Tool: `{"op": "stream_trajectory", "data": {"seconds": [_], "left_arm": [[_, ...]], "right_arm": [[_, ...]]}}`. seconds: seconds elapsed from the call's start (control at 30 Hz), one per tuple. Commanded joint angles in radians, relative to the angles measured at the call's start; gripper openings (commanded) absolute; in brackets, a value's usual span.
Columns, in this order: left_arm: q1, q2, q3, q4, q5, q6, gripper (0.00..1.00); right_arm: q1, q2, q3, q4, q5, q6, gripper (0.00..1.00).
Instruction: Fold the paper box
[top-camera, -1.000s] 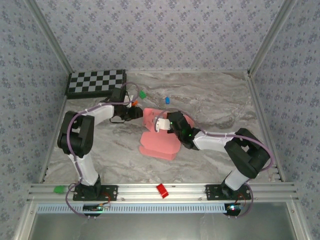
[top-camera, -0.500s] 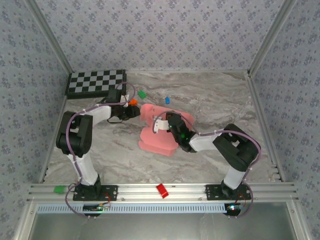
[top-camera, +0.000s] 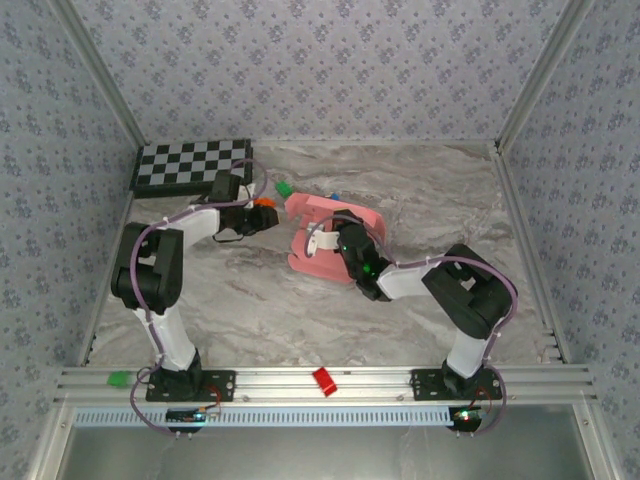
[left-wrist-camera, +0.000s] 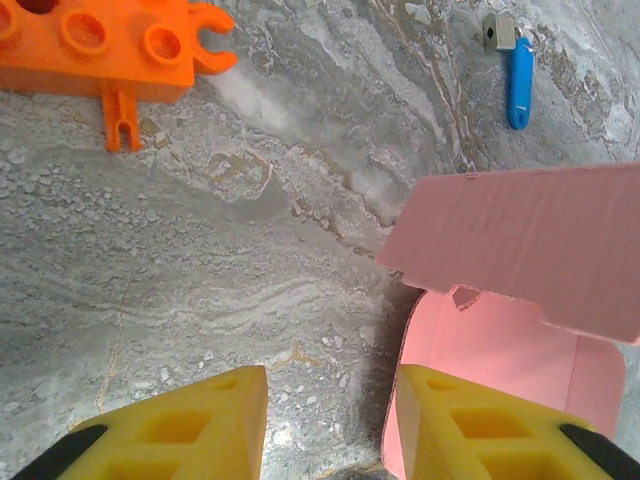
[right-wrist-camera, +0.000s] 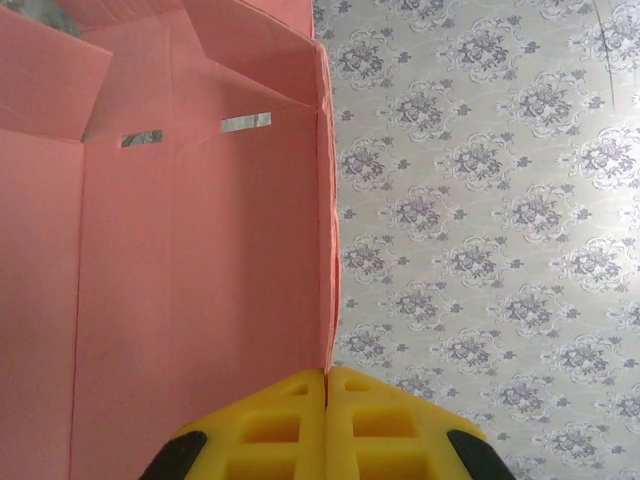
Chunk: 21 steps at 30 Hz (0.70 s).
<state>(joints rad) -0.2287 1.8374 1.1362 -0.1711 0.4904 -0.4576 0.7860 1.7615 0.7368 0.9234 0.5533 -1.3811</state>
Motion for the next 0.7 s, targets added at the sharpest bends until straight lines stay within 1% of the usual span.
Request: {"op": "stream_trajectory", "data": {"seconds": [0.0, 0.3, 0.47, 0.57, 0.67], "left_arm": [[0.006, -0.017, 0.030, 0.018, 0.024, -0.010, 0.38], [0.008, 0.000, 0.040, 0.016, 0.018, -0.004, 0.39], [0.008, 0.009, 0.052, 0.013, 0.011, 0.008, 0.39], [0.008, 0.019, 0.070, 0.010, 0.006, 0.057, 0.42], [0.008, 0.032, 0.093, 0.013, -0.022, 0.123, 0.43]], "right_arm": [[0.017, 0.020, -0.029, 0.030, 0.024, 0.019, 0.00], [0.018, 0.002, -0.043, -0.039, 0.017, 0.095, 0.00], [0.001, -0.055, -0.018, -0.173, -0.029, 0.181, 0.00], [-0.008, -0.083, 0.001, -0.267, -0.062, 0.224, 0.00], [-0.018, -0.101, 0.019, -0.333, -0.096, 0.254, 0.00]]}}
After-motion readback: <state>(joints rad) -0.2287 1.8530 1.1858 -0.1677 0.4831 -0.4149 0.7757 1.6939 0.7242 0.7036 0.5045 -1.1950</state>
